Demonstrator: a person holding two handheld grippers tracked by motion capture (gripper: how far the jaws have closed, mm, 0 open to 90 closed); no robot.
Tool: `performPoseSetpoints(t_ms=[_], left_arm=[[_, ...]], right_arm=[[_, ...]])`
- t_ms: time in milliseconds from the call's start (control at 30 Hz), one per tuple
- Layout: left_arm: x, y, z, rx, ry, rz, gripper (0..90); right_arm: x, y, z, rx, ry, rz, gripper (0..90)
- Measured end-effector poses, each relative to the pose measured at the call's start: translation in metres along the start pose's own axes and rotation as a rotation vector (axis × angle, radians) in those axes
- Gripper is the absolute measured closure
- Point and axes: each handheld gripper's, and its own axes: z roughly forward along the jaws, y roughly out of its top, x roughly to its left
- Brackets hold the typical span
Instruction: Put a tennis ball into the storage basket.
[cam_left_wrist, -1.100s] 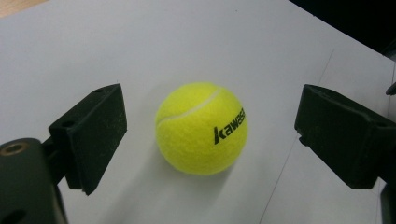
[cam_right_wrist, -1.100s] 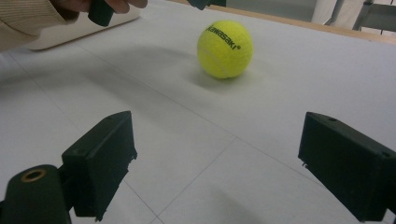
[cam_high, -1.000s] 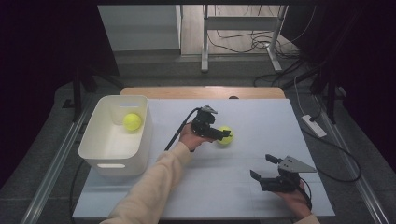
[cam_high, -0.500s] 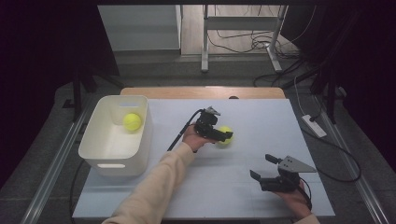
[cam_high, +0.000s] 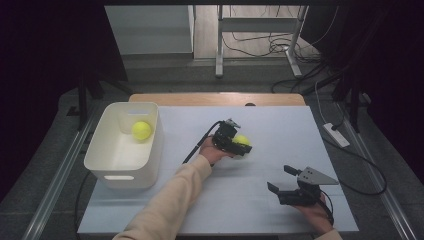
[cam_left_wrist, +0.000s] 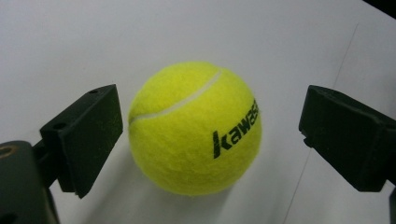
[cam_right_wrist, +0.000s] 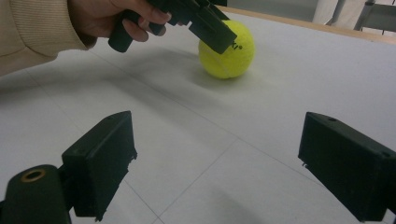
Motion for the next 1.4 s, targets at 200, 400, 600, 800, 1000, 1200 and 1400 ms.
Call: performPoseSetpoints(t_ms=[200,400,600,800,1000,1200,1400], left_arm=[[0.001,-0.002,0.004,0.045,0.031,0.001,22.1],[0.002,-0.001,0.003,0.051,0.044,0.002,26.1],[0.0,0.0,-0.002,0.055,0.067,0.023,26.4],[0.001,0.001,-0.012,0.034,0.047,0.015,26.4],[-0.005,0.004,-0.022,0.001,0.034,0.033,26.4],[-0.008,0.006,-0.029,-0.015,0.035,0.037,26.4],[-0.01,0.007,-0.035,-0.032,0.027,0.037,26.4]], right_arm=[[-0.001,0.0,0.0,0.004,-0.002,-0.001,10.7],[-0.001,0.0,0.0,0.003,-0.003,-0.002,10.7],[-0.001,0.0,0.0,0.002,-0.005,-0.001,10.7],[-0.001,0.0,-0.001,0.001,-0.006,-0.001,10.7],[-0.001,0.0,-0.001,0.002,-0.007,-0.001,10.7],[-0.001,0.0,-0.001,-0.001,-0.007,-0.001,10.7],[-0.001,0.0,-0.001,-0.001,-0.01,-0.001,10.7]])
